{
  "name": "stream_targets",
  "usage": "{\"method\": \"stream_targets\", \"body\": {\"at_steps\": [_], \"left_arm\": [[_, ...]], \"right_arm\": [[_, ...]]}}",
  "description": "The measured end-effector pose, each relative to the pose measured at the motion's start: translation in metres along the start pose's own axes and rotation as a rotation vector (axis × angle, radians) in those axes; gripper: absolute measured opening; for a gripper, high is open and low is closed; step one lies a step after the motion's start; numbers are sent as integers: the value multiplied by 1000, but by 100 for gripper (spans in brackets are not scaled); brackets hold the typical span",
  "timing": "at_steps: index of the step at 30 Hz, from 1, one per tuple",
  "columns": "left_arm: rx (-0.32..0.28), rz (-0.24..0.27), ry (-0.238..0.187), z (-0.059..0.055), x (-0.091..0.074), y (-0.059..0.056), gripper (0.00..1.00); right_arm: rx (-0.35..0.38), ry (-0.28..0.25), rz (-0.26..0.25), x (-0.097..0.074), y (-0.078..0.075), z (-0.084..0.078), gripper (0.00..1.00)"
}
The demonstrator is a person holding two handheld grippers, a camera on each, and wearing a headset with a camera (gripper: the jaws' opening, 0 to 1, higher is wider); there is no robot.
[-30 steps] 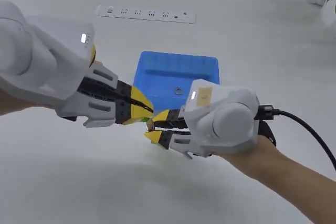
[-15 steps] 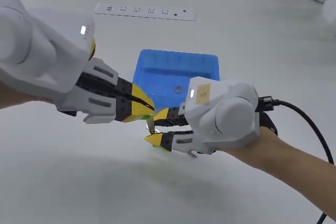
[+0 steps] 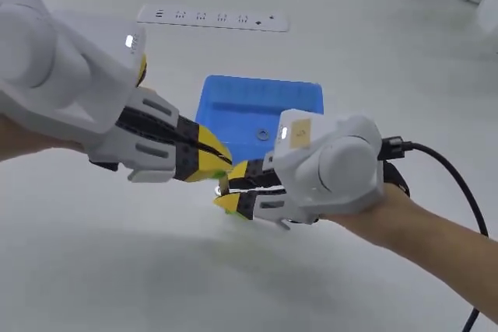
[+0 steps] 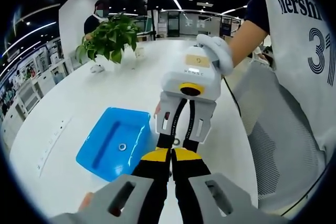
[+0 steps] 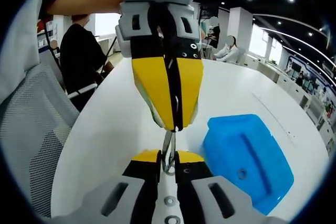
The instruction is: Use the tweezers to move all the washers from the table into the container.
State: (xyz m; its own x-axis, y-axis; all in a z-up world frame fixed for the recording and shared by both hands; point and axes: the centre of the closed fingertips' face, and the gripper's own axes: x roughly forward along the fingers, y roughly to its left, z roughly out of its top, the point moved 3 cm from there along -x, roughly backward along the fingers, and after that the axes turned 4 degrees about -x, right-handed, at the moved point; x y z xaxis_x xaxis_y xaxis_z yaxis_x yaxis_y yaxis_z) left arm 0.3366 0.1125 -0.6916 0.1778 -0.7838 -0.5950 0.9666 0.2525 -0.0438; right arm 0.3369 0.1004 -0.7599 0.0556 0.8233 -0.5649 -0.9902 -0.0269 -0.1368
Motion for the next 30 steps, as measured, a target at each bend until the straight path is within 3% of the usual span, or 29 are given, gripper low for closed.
{"method": "stream_targets", "body": {"at_steps": [16, 22, 30], "left_arm": [[-24, -7, 9, -2, -8, -4, 5], [-23, -4, -4, 7, -15, -6, 5], [22, -12, -26, 30, -28, -7, 5]], "right_arm": [[-25, 19, 0, 0, 4, 5, 10], [-24, -1, -7, -9, 2, 14, 10], [-51, -28, -26, -24, -5, 34, 10]]}}
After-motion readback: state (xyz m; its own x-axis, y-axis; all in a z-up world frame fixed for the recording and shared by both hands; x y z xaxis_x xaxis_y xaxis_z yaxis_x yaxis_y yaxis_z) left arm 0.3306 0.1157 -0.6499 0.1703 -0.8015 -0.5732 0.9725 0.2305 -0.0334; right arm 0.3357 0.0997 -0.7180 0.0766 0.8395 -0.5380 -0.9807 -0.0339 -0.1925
